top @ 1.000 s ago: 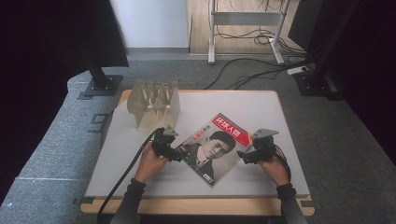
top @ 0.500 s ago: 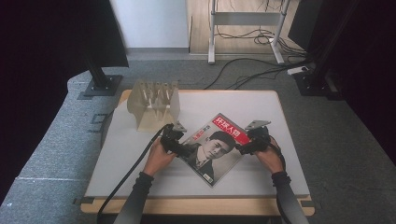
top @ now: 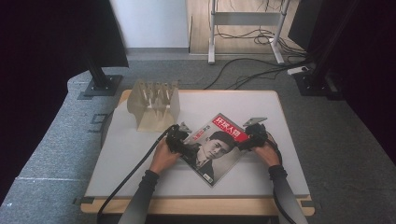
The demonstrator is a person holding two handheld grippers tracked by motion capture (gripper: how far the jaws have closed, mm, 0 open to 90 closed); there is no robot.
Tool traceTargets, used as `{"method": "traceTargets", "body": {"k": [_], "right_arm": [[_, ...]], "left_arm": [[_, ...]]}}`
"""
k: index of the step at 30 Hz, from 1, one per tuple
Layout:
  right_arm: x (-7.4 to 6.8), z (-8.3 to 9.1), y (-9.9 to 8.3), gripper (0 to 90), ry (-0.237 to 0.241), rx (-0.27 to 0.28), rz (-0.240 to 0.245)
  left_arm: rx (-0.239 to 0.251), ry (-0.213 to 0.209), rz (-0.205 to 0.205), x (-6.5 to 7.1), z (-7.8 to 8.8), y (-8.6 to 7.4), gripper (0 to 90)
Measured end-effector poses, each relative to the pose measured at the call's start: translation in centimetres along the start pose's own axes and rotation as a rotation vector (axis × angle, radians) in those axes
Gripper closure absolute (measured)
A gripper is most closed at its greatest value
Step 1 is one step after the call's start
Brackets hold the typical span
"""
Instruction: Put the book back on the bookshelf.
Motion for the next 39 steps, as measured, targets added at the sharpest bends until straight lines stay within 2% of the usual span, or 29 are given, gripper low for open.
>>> {"method": "traceTargets", "body": {"k": [4, 7, 9, 12, 21, 31, 39], "right_arm": [[0.2, -0.3, -0.5, 0.3, 0.01, -0.001, -0.01], [0.4, -0.5, -0.7, 0.6, 0.02, 0.005, -0.028], [0.4, -0.5, -0.9, 1.6, 0.043, 0.011, -0.047], [0.4, -0.5, -1.1, 1.7, 0.051, 0.019, -0.066], [0.0, 0.0, -1.5, 1.9, 0.051, 0.031, -0.066], [-1.7, 1.3, -2.5, 1.9, 0.061, 0.048, -0.054], [-3.7, 2.6, -3.4, 1.8, 0.066, 0.043, -0.046]], "left_arm": [[-0.013, -0.02, -0.007, 0.4, -0.7, -0.5, 0.0], [-0.001, -0.044, 0.016, 0.5, -0.9, -0.6, 0.0], [0.001, -0.047, 0.008, 0.6, -0.9, -0.6, 0.0], [0.001, -0.054, 0.004, 0.8, -0.9, -0.7, 0.0], [0.029, -0.042, 0.013, 1.4, -0.4, -1.3, 0.0], [0.034, -0.046, 0.009, 3.0, 0.9, -2.5, 0.0], [0.009, -0.077, -0.017, 4.5, 2.4, -3.7, 0.0]]}}
Point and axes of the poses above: each handheld gripper's, and its own axes: z roughly backward along the jaws, y roughly out of its top, x roughly to its right, the point moved 3 cm from there along -z, roughly forward along the jaws, and after that the axes turned 10 degrees about x, right-handed, at the moved point
